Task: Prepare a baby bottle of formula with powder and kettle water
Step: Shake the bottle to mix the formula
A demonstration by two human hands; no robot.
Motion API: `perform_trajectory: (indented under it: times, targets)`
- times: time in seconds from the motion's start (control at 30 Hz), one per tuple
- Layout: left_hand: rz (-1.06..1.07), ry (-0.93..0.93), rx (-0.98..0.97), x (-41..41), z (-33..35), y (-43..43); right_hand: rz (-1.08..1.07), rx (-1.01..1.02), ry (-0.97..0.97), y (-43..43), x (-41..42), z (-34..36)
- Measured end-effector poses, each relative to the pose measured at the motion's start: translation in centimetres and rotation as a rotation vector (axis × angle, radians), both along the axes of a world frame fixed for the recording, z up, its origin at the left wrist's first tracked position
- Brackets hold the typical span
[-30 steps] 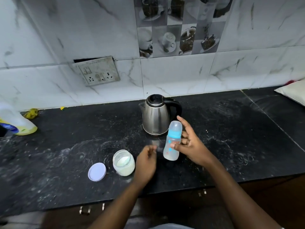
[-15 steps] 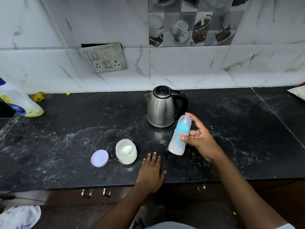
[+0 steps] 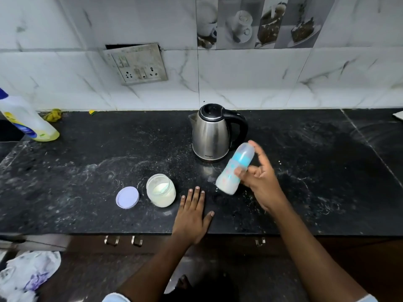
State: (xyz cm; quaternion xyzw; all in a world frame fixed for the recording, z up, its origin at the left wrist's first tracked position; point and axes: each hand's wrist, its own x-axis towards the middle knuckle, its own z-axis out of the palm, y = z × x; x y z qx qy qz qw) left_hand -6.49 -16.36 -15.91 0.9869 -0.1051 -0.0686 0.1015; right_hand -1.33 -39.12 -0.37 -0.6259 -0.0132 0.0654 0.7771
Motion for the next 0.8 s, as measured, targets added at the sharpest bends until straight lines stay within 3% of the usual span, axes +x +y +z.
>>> perform_trajectory:
  times: [0.13,0.23,0.37,0.47,0.57,0.67,0.8]
  targets:
    - [0.004,0.005,0.029,-0.5,-0.6,-0.2,0.127,-0.028,-0.024,0.1,-0.2,0.5]
    - [0.017,0.007,0.018,-0.3,-0.6,-0.1,-0.058,0.057,-0.002,0.1,-0.4,0.6]
    - [0.013,0.023,0.015,-0.6,-0.6,-0.1,0.142,-0.020,-0.023,0.5,-1.0,0.9]
    - [0.018,0.010,0.009,-0.5,-0.7,-0.1,-0.041,0.076,0.012,0.8,-1.3,0.5]
    - [0.010,-0.015,0.018,-0.6,-1.2,-0.1,0.137,-0.005,-0.051,1.9,-1.8,0.1]
    - [0.012,-0.029,0.007,-0.5,-1.3,-0.1,-0.056,0.072,-0.042,2.5,-2.0,-0.5]
    - [0.007,-0.032,0.008,-0.6,-1.5,0.0,0.056,0.034,-0.064,2.9,-2.1,-0.5]
